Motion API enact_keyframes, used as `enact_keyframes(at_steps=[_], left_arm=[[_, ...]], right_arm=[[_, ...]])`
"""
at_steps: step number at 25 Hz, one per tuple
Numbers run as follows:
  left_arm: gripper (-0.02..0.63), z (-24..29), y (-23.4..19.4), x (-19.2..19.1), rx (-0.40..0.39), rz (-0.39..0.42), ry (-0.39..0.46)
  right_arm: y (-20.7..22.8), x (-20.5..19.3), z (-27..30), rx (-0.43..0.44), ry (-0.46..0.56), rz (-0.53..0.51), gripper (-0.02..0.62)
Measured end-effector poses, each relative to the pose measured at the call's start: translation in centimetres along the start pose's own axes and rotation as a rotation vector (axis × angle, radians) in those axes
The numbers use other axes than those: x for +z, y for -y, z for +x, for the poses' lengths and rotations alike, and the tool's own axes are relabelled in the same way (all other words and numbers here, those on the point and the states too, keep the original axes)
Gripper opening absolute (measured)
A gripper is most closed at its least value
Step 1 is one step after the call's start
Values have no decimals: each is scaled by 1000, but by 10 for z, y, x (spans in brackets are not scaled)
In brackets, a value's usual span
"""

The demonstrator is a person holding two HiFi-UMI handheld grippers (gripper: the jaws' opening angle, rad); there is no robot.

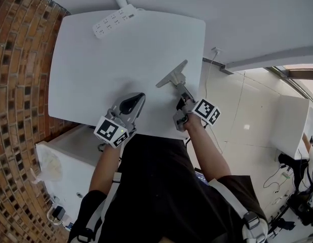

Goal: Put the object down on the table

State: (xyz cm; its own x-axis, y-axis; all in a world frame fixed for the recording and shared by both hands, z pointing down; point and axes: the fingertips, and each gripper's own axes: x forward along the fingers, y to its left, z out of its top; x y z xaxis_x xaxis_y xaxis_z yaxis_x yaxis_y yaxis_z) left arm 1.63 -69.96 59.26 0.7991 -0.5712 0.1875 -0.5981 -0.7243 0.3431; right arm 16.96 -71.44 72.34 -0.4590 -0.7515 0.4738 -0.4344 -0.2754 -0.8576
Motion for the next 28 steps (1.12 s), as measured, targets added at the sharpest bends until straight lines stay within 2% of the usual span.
enact_keyframes(at_steps=[6, 7, 11, 14, 17, 20, 23, 28], left_arm=[[-2, 4, 14, -10, -5, 12, -5], [-2, 6, 20, -12, -12, 31, -14], [-2, 19, 52, -13, -45, 109, -38], [-2, 17, 72, -11, -36, 128, -16], [-2, 7, 95, -18, -11, 126, -8], [-2, 2, 121, -23, 6, 130, 0], [-2, -4, 150, -14, 21, 127, 44], [-2, -18, 200, -7, 32, 160, 118]], right_arm=[[-10, 3, -28, 46, 12, -111, 77], [-13, 2, -34, 58, 2, -171, 75], [-31, 2, -60, 107, -12, -532, 25], [-39, 0, -79, 152, 14, -683, 6], [-45, -6, -107, 200, 21, -757, 6], [-39, -6, -141, 211, 18, -804, 6], [-40, -2, -179, 228, 41, -845, 6], [-59, -1, -236, 319, 73, -917, 6]])
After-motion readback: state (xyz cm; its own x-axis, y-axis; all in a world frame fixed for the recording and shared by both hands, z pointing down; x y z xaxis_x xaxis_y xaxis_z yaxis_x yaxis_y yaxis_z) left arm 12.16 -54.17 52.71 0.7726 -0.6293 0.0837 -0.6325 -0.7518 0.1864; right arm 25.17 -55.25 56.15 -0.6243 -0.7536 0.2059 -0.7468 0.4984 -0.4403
